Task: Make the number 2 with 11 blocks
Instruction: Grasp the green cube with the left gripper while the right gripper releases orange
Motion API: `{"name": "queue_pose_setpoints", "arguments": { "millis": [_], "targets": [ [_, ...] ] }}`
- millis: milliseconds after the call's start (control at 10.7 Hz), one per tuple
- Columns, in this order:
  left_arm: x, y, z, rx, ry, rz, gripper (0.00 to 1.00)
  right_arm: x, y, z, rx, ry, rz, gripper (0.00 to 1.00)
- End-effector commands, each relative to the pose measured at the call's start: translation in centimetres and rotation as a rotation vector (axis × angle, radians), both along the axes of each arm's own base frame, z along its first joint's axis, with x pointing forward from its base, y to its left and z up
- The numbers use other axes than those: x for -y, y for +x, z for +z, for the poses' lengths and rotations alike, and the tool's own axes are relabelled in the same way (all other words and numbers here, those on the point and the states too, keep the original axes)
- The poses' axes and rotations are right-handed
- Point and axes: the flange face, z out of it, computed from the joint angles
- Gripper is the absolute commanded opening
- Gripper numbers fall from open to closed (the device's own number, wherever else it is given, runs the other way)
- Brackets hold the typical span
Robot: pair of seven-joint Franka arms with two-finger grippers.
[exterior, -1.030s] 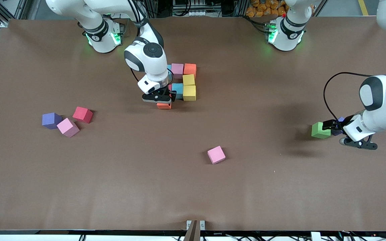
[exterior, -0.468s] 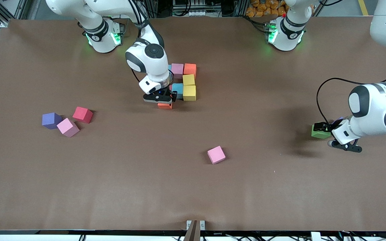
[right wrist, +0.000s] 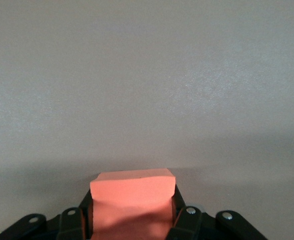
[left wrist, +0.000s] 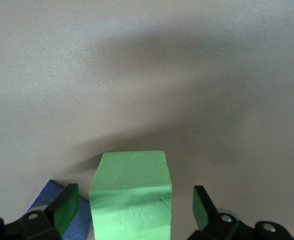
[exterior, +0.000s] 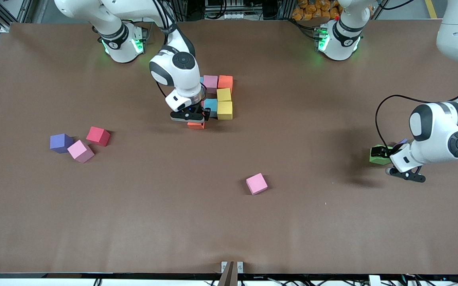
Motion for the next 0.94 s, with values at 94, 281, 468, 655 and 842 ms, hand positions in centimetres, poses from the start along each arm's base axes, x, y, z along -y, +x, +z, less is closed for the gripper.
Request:
{"name": "queue_pose_setpoints", "arguments": {
  "millis": [94,281,468,655,842],
  "targets": [
    [-0.1,-0.2,-1.0,-0.005,0.013,-0.030,1.00,-0.1,-0.3,-0.4,0.015,-0.001,-0.011,0.30],
    [-0.2,-0.6,-1.4,-0.016,0.012,-0.029,1.00,-0.1,-0.3,-0.4,0.015,-0.002,-0.011,0.51],
    [-0.2,-0.8,-1.4,-0.021,0.016,-0.035,1.00,-0.2,-0.3,-0.4,0.015,0.000,-0.011,0.74],
    [-0.9,-1.1,-1.6,-0.030,0.034,-0.049,1.00,-0.2,-0.3,-0.3,0.017,0.000,-0.008,0.94],
    [-0.9,-1.3,-1.7,-0.034,0.033,-0.049,0.99,-0.2,-0.2,-0.2,0.019,0.002,-0.009,1.00]
  ]
}}
